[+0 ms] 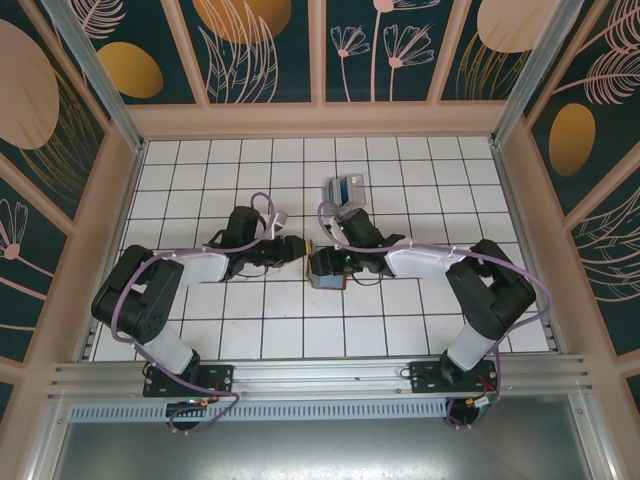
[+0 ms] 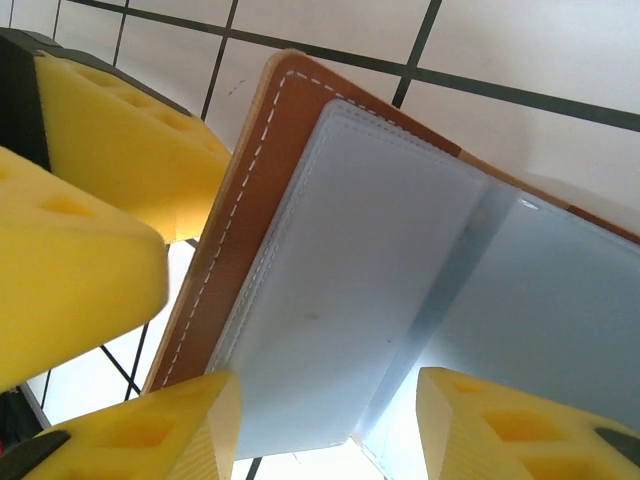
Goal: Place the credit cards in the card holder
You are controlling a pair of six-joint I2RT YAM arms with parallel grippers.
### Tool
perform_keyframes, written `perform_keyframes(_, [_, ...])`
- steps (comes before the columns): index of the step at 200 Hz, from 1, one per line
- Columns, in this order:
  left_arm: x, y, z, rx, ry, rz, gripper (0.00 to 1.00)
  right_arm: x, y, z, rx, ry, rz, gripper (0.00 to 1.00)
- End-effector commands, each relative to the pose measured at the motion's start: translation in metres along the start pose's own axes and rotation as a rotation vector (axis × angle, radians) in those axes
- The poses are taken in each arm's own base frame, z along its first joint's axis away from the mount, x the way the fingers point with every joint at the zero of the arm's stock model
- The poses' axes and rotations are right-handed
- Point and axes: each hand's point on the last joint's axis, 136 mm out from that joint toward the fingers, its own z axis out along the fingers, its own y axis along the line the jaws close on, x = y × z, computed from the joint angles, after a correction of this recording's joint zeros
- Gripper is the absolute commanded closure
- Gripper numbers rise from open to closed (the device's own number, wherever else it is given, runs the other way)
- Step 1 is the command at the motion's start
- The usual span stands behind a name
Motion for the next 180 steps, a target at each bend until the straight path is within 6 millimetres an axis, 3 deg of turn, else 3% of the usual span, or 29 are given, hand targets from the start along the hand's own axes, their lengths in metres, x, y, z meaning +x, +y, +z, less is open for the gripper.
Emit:
perform_keyframes(1, [-0.006,0.003,0.004,-0.010,0.003,0.024,0.54,-0.007,0.006,0.004,-0.017,-0.007,-0.019,0.50])
perform_keyframes(28, [-0.002,0.009,0.007,-0.008,0.019,0.018,0.66,-0.007,0.006,0.006,-0.040,-0.037,0.019,0.49])
perform_keyframes(66, [0.000,0.014,0.008,-0.029,0.029,0.022,0.93,-0.008,0.003,0.006,-0.034,-0.047,0.040,0.51])
perform_keyframes(85, [-0.002,0.011,0.006,-0.029,0.017,0.033,0.94,-0.006,0.000,0.005,-0.020,-0.053,0.041,0.51])
perform_keyframes(125, [-0.008,-0.005,-0.001,0.011,-0.017,0.045,0.86,-0.003,-0.003,0.003,-0.015,-0.049,0.047,0.51])
perform_keyframes(163, [-0.005,-0.007,-0.004,0.011,-0.021,0.038,1.00,-0.013,0.015,-0.006,-0.083,-0.085,0.067,0.48])
perform_keyframes(180, [-0.005,-0.006,-0.005,0.016,-0.029,0.031,1.00,-0.018,0.021,-0.013,-0.104,-0.112,0.092,0.46])
